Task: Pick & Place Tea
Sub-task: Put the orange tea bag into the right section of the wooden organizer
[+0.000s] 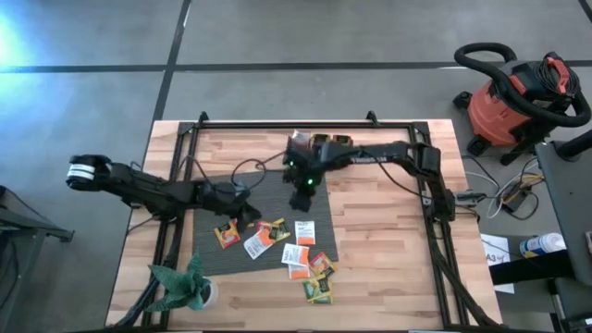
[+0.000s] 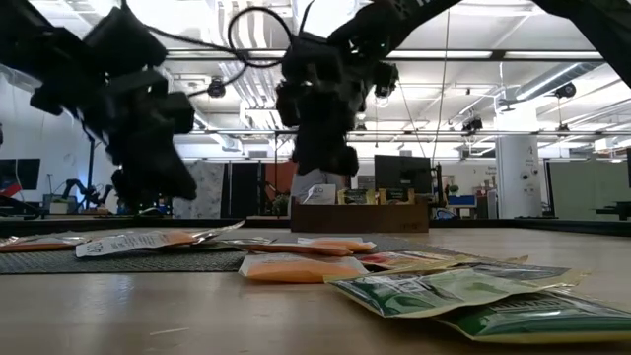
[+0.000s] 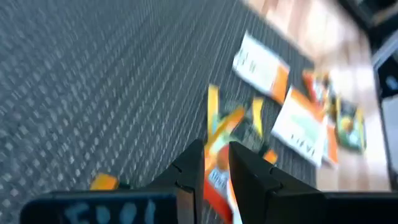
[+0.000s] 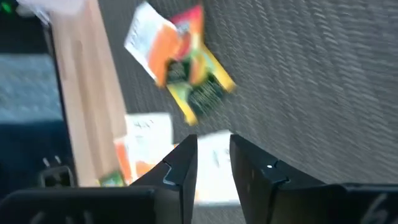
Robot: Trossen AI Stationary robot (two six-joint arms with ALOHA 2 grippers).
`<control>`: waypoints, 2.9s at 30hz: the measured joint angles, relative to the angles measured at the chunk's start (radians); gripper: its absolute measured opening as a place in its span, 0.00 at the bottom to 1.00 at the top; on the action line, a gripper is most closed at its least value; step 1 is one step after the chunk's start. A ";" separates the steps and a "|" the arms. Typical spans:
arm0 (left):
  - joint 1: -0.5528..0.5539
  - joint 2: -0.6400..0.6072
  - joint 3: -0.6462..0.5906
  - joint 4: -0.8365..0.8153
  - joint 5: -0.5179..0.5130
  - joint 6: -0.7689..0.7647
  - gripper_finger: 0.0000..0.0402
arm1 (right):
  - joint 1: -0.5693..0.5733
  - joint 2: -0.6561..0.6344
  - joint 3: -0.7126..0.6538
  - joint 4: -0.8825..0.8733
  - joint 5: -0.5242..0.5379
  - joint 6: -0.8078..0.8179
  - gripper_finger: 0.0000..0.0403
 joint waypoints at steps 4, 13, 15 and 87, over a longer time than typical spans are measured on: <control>-0.018 0.078 0.014 0.019 0.078 0.048 0.17 | 0.046 0.000 -0.087 0.271 0.022 0.231 0.23; -0.044 0.301 0.092 0.035 0.151 0.128 0.17 | 0.075 0.012 -0.291 0.604 0.036 0.587 0.30; -0.044 0.340 0.109 0.053 0.158 0.128 0.17 | 0.088 0.013 -0.318 0.635 0.037 0.633 0.33; -0.044 0.407 0.131 0.214 0.026 0.041 0.17 | 0.148 0.029 -0.306 0.572 0.233 0.607 0.15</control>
